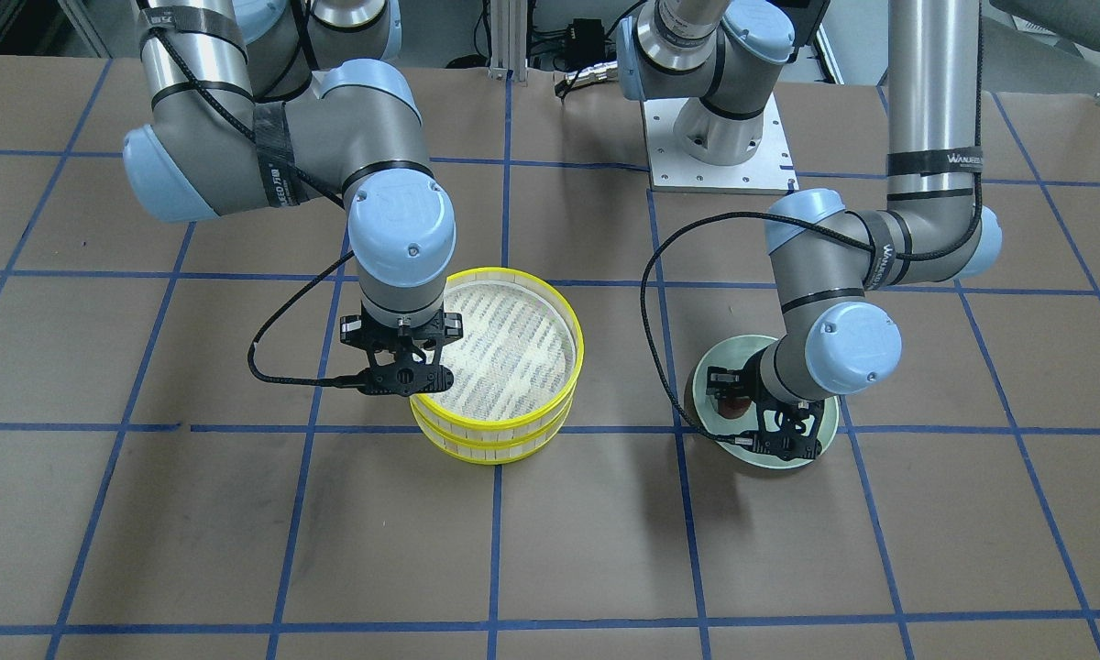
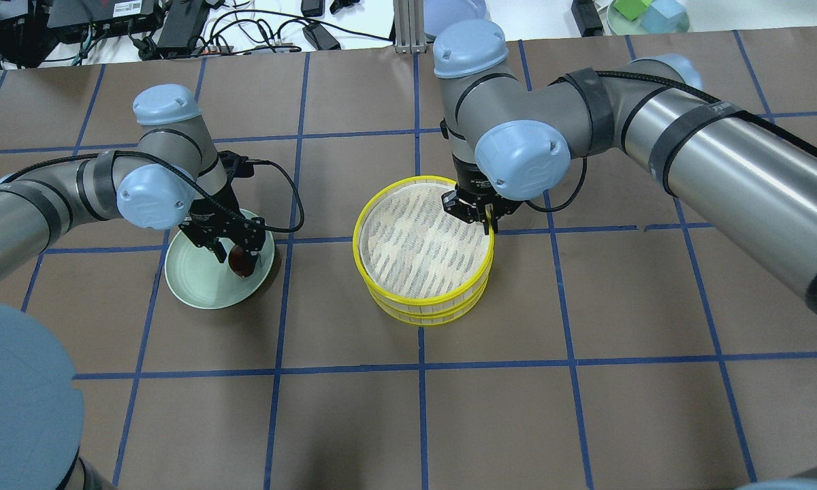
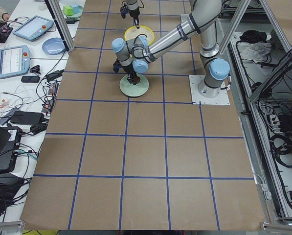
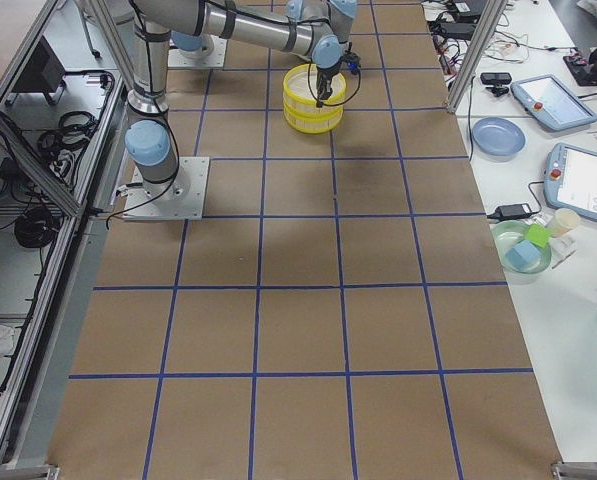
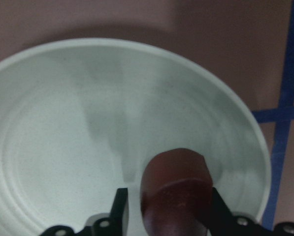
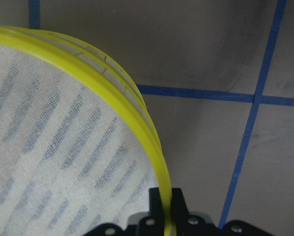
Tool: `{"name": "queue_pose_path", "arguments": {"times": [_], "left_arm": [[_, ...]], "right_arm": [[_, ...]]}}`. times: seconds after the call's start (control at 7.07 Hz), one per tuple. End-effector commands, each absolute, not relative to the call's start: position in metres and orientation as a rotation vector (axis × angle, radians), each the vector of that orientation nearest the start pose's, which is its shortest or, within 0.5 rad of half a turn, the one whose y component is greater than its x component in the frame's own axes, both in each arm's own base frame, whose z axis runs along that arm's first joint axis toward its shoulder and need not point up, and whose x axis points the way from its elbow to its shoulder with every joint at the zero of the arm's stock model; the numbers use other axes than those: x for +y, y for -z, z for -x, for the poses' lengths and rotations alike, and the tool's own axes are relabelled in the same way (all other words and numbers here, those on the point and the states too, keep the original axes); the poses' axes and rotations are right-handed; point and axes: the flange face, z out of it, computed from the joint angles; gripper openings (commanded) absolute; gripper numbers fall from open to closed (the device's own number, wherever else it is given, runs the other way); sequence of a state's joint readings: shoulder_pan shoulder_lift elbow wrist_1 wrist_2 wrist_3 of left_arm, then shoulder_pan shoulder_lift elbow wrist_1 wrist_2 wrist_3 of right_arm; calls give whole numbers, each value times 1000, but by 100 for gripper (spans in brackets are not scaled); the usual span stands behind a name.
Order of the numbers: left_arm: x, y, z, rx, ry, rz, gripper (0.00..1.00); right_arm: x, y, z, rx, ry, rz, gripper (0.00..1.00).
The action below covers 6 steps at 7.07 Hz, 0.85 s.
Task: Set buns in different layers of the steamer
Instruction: 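Grasp the brown bun on the plate with the left gripper and lift it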
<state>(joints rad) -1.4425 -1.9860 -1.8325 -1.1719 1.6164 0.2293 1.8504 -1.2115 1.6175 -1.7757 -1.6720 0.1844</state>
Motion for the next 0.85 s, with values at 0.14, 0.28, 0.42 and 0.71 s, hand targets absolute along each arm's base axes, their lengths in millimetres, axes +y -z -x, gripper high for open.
{"name": "queue_pose_path", "arguments": {"times": [0.14, 0.28, 0.42, 0.71], "left_arm": [[-557, -181, 61, 3153, -442, -166, 1], [-558, -184, 59, 3152, -431, -164, 0], [-561, -194, 54, 3157, -399, -166, 0], [-567, -226, 54, 3158, -294, -197, 0]], "right_arm": [[-531, -283, -280, 3265, -287, 166, 7], [-530, -280, -280, 3264, -295, 164, 8], [-531, -279, -280, 3265, -297, 167, 37], [-531, -282, -279, 3272, -282, 168, 86]]}}
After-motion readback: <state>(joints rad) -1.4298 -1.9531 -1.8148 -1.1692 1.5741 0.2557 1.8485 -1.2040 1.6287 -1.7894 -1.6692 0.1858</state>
